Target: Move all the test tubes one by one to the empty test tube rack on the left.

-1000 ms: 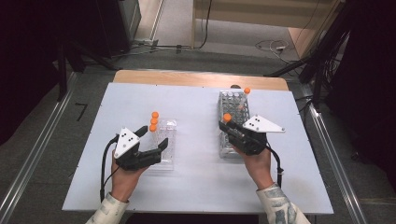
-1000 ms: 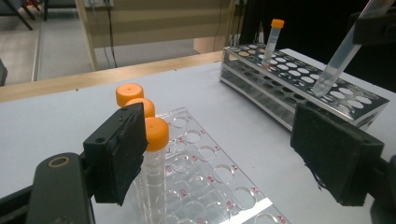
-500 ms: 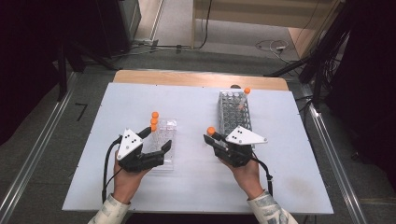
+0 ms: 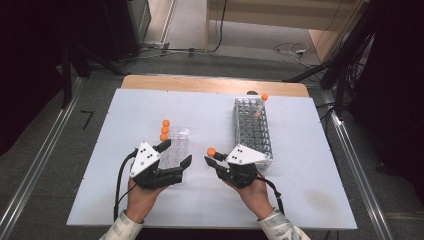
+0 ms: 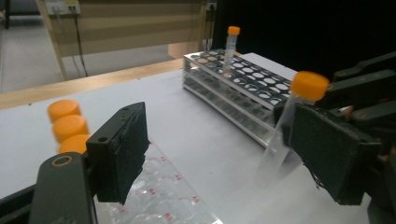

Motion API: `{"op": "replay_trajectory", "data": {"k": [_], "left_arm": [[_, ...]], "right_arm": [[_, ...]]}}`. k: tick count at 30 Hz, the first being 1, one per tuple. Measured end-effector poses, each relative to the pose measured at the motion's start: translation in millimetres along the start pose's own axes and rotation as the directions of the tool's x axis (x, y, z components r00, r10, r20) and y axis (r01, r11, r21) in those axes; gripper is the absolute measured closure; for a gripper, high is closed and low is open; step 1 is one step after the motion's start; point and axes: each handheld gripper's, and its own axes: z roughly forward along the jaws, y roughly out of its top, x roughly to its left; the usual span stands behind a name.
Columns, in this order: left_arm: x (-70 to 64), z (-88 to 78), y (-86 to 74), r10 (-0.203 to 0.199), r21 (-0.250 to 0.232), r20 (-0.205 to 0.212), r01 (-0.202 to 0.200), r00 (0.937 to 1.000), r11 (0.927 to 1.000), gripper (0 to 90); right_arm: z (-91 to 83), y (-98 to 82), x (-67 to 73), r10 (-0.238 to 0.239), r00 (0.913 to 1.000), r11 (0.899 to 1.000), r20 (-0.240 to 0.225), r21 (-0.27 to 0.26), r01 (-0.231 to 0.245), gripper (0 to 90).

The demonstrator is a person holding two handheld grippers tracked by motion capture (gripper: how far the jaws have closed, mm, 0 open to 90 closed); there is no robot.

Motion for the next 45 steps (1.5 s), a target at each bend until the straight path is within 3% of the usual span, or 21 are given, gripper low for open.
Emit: {"op": "replay_trajectory", "data": {"k": [6,15,20,26,36,45], "left_arm": [[-10.7,5.9,-0.9,0.024,0.01,0.038,-0.024,0.999,0.9997,24.7],[-21.0,17.1,-4.5,0.053,0.043,0.106,-0.058,0.993,0.9974,40.1],[-25.0,19.2,-6.3,0.072,0.04,0.108,-0.077,0.9915,0.9962,47.7],[-24.8,20.9,-8.1,0.064,0.05,0.11,-0.07,0.9918,0.9963,59.6],[-25.8,22.1,-9.8,0.079,0.055,0.106,-0.086,0.9912,0.9948,68.1],[-25.6,21.9,-9.3,0.066,0.054,0.113,-0.072,0.9914,0.9959,70.1]], "right_arm": [[10.4,-3.8,8.2,-0.019,0.9996,0.999,-0.02,0.034,0.02,71.9],[16.1,-4.2,17.4,-0.026,0.9971,0.998,-0.072,0.05,0.029,71.9],[18.0,-4.1,20.2,-0.025,0.9962,0.998,-0.084,0.053,0.029,71.9],[17.8,-4.0,20.1,-0.017,0.9958,0.998,-0.09,0.052,0.021,71.9],[19.3,-5.2,19.8,-0.011,0.996,0.998,-0.089,0.056,0.016,71.9],[18.9,-5.1,19.8,-0.002,0.9957,0.999,-0.092,0.052,0.007,71.7]]}}
